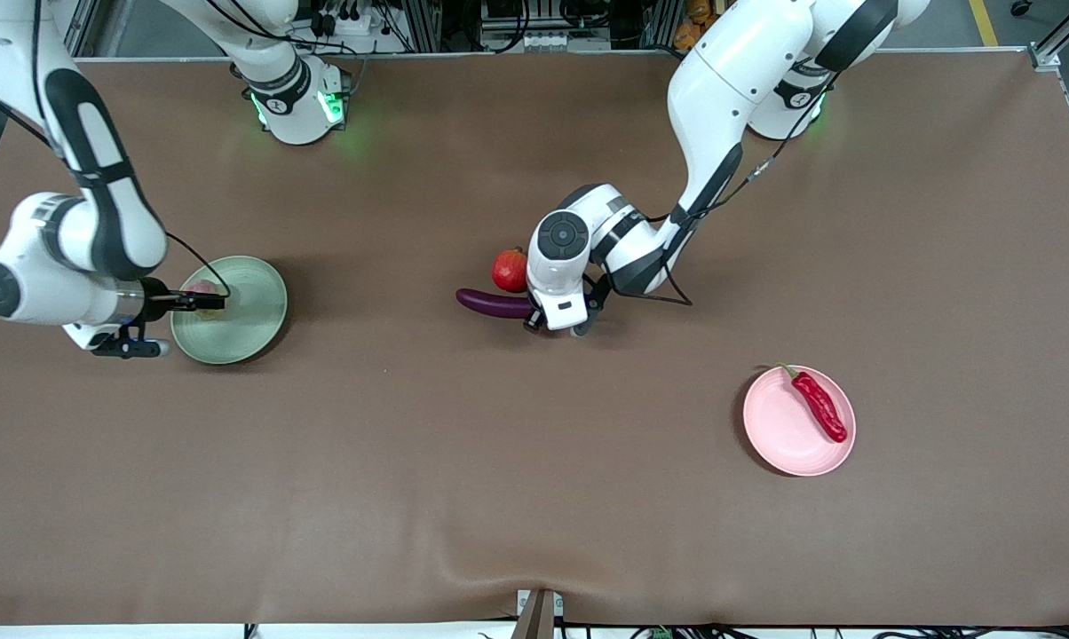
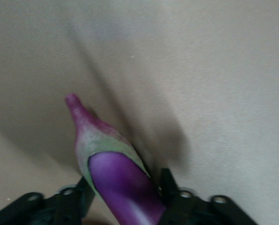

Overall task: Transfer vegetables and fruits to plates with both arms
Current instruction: 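Grasp the purple eggplant with the left gripper while the right gripper releases the peach, then carry the eggplant toward the pink plate while the right gripper reaches the apple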

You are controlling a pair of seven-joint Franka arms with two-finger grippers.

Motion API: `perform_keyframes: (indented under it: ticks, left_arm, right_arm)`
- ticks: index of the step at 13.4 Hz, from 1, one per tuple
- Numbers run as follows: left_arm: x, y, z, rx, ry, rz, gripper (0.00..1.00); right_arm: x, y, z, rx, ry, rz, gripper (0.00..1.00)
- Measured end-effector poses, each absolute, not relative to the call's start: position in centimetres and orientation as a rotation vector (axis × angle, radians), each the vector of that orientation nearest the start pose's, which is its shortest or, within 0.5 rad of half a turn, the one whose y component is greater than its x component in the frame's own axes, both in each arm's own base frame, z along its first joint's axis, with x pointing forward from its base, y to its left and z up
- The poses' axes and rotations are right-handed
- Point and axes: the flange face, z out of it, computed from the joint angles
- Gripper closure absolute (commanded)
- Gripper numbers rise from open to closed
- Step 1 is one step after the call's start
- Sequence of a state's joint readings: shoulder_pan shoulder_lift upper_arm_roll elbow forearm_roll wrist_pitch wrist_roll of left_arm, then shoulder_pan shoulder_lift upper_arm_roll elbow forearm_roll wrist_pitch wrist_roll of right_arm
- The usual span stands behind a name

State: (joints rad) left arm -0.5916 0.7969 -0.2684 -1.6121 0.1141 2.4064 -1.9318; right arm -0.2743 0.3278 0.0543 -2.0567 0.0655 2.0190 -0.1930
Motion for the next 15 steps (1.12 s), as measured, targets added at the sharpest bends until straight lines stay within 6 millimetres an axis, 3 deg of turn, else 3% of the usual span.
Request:
perform_keyframes:
  ticks: [2,4,8,11,13,15]
  left_arm:
    - [48.8,-51.1,18.2,-2.756,-1.664,0.147,1.00]
    - [52.2,-50.4,20.0,-2.770,-1.744,0.092,1.00]
    - [59.4,-47.4,25.8,-2.785,-1.942,0.006,1.00]
    - [64.9,-40.9,28.3,-2.782,-2.010,-0.071,1.00]
    - [68.4,-34.9,29.2,-2.821,-1.947,-0.134,1.00]
    - [70.6,-29.4,29.9,-2.859,-1.829,-0.166,1.00]
  right_arm:
    - [55.0,-11.0,28.6,-2.910,0.119,0.535,0.00]
    - [56.3,-8.3,30.9,-2.898,0.209,0.579,0.00]
    - [57.8,3.9,32.6,-2.888,0.430,0.626,0.00]
    - [57.2,13.7,32.9,-2.897,0.624,0.599,0.00]
    - [55.9,20.7,33.2,-2.893,0.745,0.548,0.00]
    - [54.2,27.3,33.5,-2.835,0.838,0.512,0.00]
